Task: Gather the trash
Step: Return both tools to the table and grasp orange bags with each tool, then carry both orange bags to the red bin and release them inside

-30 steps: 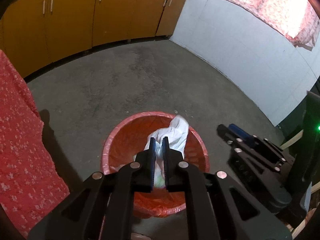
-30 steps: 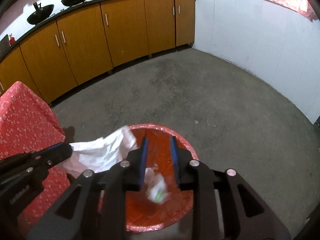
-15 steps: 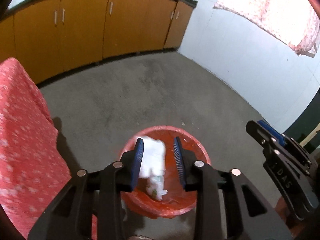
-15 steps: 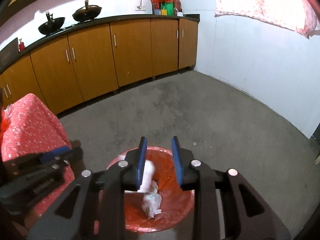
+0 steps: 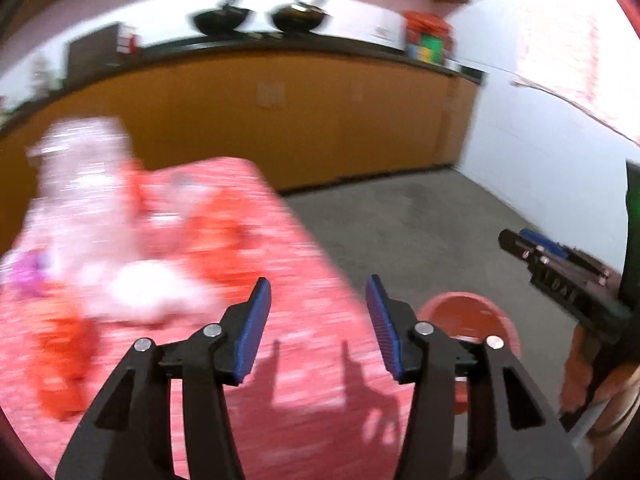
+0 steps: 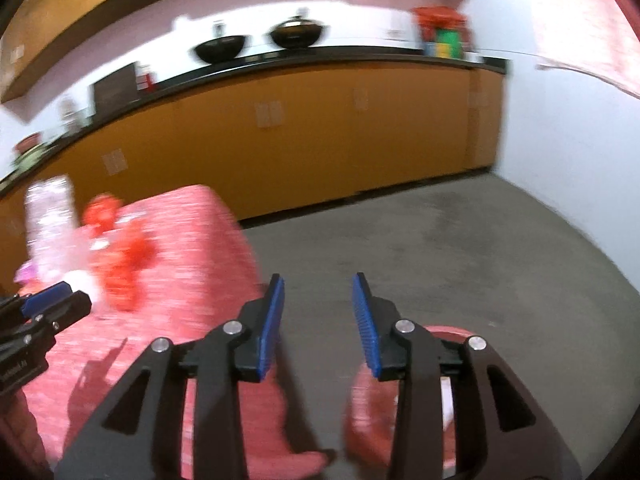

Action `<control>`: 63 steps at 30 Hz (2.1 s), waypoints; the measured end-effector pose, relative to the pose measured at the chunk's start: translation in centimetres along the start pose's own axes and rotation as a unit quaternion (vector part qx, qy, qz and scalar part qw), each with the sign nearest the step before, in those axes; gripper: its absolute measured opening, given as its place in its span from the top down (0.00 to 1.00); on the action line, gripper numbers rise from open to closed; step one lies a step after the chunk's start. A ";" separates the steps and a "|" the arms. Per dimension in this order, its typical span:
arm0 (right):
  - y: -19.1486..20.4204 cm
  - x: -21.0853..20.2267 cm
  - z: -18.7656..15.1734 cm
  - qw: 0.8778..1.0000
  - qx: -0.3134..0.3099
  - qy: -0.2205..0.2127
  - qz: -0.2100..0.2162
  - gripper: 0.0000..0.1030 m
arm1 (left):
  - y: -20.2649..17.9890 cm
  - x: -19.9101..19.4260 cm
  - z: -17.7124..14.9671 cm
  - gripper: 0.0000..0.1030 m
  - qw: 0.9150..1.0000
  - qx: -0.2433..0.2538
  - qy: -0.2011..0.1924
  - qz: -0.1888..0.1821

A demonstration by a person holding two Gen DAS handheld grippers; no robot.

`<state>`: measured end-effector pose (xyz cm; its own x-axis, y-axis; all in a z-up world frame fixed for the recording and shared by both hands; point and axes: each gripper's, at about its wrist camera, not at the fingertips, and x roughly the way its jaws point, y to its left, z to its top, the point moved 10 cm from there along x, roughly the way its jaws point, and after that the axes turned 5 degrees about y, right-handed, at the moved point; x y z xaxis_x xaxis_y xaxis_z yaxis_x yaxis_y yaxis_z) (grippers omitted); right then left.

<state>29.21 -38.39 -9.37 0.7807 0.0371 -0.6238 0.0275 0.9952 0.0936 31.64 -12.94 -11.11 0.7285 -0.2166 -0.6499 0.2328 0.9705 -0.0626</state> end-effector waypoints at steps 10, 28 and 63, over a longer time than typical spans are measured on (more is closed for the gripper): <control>19.4 5.0 -0.2 0.990 -0.062 0.055 0.116 0.47 | 17.1 -4.5 -4.5 0.34 0.987 -0.093 -0.017 0.132; 19.9 8.3 -1.7 0.988 -0.062 0.106 0.094 0.82 | 20.5 -1.4 -8.0 0.36 0.984 -0.130 0.046 0.116; 9.2 -1.7 -0.6 0.998 -0.066 -0.014 0.021 0.82 | 10.3 -5.6 -1.0 0.70 0.995 -0.073 -0.056 0.042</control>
<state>27.80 -29.24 -7.91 0.7963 0.0779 -0.5998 -0.0857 0.9962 0.0156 29.34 -1.63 -8.84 0.8103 -0.1366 -0.5698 0.0775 0.9889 -0.1269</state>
